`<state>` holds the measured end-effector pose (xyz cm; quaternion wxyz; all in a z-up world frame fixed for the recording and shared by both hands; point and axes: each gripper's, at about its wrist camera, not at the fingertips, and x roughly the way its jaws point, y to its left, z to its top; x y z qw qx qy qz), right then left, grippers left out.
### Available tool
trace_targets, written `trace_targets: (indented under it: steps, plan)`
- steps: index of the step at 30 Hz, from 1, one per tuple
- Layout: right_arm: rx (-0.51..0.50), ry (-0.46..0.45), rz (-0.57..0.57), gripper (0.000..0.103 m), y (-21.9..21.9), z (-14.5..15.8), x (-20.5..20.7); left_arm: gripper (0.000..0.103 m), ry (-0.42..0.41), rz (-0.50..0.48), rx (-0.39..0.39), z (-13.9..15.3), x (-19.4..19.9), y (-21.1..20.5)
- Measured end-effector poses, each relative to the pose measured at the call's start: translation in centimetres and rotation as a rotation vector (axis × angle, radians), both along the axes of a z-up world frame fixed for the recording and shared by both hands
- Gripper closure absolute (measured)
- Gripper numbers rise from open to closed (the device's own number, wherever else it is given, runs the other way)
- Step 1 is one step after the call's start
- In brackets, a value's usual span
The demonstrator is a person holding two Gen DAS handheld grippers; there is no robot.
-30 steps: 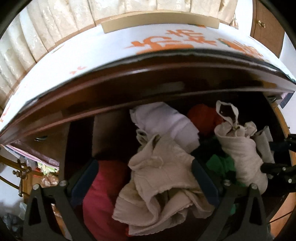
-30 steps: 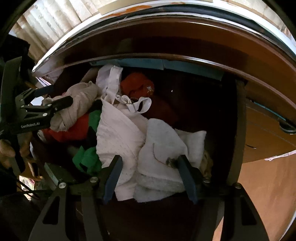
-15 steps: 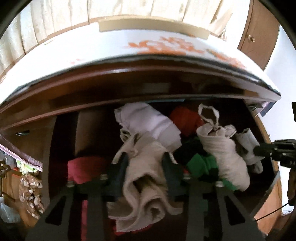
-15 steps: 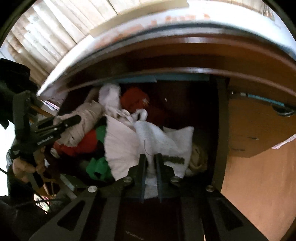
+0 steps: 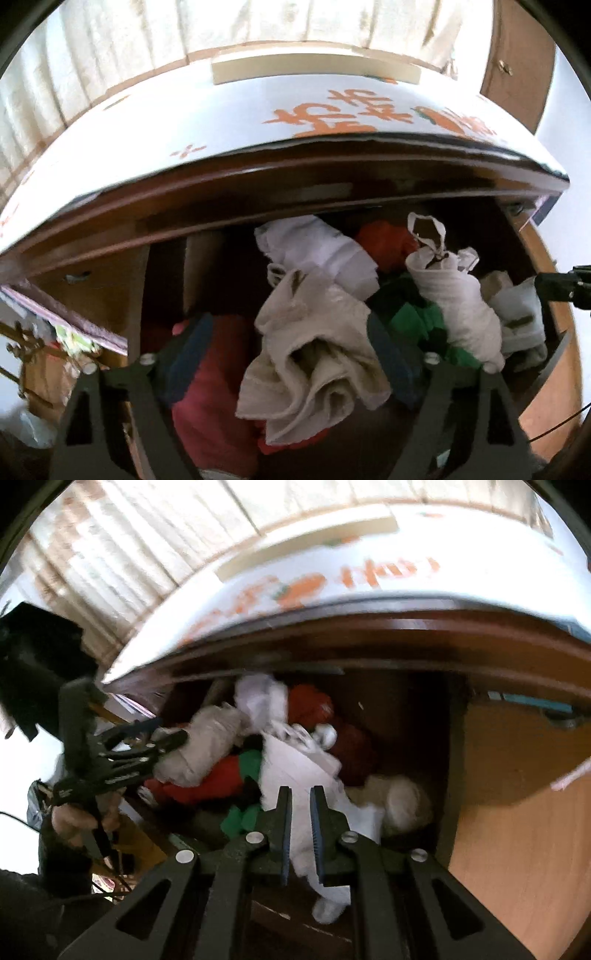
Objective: Take underwear out of drawer
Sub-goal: 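Reach into the drawer with both tools toward the clothes, then grasp the beige cloth with the left tool while the right grasps grey sock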
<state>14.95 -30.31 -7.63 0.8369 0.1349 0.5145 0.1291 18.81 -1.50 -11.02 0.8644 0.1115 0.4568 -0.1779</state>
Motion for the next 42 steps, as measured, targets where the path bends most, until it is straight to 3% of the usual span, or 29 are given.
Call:
trace_targets:
  steps: [3,5,6,7,9,14,17,19,21,24,28,29,30,31,33,38,42]
  plan:
    - [-0.033,0.059,0.004,0.079,0.1,-1.6,-0.4,0.011,-0.009,-0.015,0.035,-0.2,0.3,-0.9]
    - [-0.065,0.081,0.026,0.059,0.5,-2.3,-0.6,0.01,-0.003,-0.016,0.058,-0.6,0.7,-1.5]
    - [-0.086,0.083,0.029,0.043,0.7,-2.4,-0.6,0.01,0.006,-0.018,0.068,-0.9,0.9,-1.7]
    - [-0.114,0.081,0.031,0.038,0.9,-2.5,-0.8,0.01,0.015,-0.017,0.079,-1.2,1.1,-1.8]
    - [-0.138,0.082,0.028,0.038,0.7,-2.2,-0.9,0.01,0.048,0.003,0.109,-2.0,1.6,-1.9]
    - [-0.146,0.046,-0.044,0.038,-1.2,-0.4,-1.6,0.01,0.111,0.022,0.07,-2.9,2.2,-1.2]
    - [-0.189,0.077,-0.036,0.038,-1.4,-0.8,-1.4,0.01,0.127,0.021,0.056,-3.3,2.4,-1.1]
    - [-0.225,0.11,-0.022,0.038,-1.2,-1.8,-1.2,0.018,0.133,0.018,0.034,-3.4,2.4,-0.9]
    - [-0.237,0.138,0.004,0.038,-0.8,-2.9,-0.6,0.034,0.152,0.0,-0.019,-3.6,2.5,-0.5]
    - [-0.28,0.151,0.039,0.038,-0.1,-3.6,0.2,0.045,0.164,-0.006,-0.056,-3.8,2.5,-0.1]
    - [-0.323,0.217,0.099,0.042,0.9,-5.4,1.1,0.059,0.146,-0.018,-0.081,-3.7,2.2,0.4]
    - [-0.38,0.214,0.119,0.045,1.4,-5.7,1.0,0.062,0.146,-0.019,-0.089,-3.6,2.1,0.6]
    - [-0.452,0.216,0.147,0.059,2.0,-5.9,0.9,0.066,0.145,-0.018,-0.1,-3.5,2.0,0.9]
    - [-0.456,0.237,0.154,0.08,1.9,-6.3,0.9,0.068,0.141,-0.017,-0.109,-3.3,1.8,1.1]
    - [-0.404,0.266,0.133,0.087,1.2,-6.6,0.6,0.072,0.127,-0.021,-0.114,-2.8,1.4,1.4]
    - [-0.344,0.19,0.061,0.091,-0.4,-4.6,-0.5,0.083,0.095,-0.025,-0.126,-1.2,0.9,1.5]
    - [-0.27,0.094,0.032,0.091,-0.7,-1.2,-1.4,0.083,0.057,-0.039,-0.132,1.0,-0.1,1.8]
